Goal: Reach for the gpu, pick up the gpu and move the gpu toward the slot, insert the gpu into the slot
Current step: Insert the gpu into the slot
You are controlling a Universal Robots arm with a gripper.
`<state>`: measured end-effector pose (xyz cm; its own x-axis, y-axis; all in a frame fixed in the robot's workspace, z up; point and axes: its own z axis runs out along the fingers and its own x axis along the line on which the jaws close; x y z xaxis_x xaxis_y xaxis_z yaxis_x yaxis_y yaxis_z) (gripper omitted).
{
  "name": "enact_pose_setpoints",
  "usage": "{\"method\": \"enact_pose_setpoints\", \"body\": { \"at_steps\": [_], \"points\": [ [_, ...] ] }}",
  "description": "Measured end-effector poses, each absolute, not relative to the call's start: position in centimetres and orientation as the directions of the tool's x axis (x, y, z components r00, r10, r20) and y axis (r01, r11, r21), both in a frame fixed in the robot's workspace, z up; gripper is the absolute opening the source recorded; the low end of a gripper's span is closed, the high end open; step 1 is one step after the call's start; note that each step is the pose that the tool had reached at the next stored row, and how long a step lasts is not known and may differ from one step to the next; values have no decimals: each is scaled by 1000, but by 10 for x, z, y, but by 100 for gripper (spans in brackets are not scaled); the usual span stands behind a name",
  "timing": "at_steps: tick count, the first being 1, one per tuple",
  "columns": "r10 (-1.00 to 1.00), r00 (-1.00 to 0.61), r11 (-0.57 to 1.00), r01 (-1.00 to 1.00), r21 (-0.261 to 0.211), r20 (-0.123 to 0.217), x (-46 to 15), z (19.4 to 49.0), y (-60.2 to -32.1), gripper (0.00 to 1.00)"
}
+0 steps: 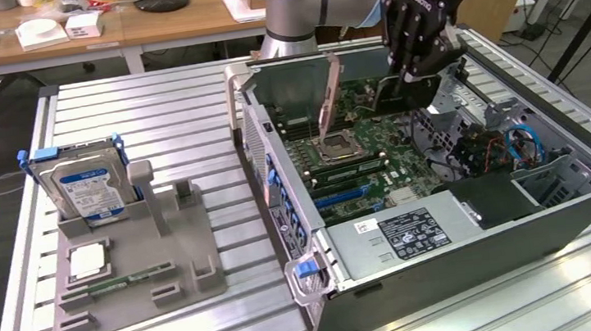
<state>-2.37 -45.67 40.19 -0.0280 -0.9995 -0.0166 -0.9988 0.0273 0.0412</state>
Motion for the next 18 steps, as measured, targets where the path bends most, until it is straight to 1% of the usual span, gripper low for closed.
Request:
{"method": "enact_pose_setpoints", "body": {
  "at_steps": [18],
  "points": [
    [-999, -28, 27, -999, 35, -17, -24, 397, -457, 26]
  ]
}}
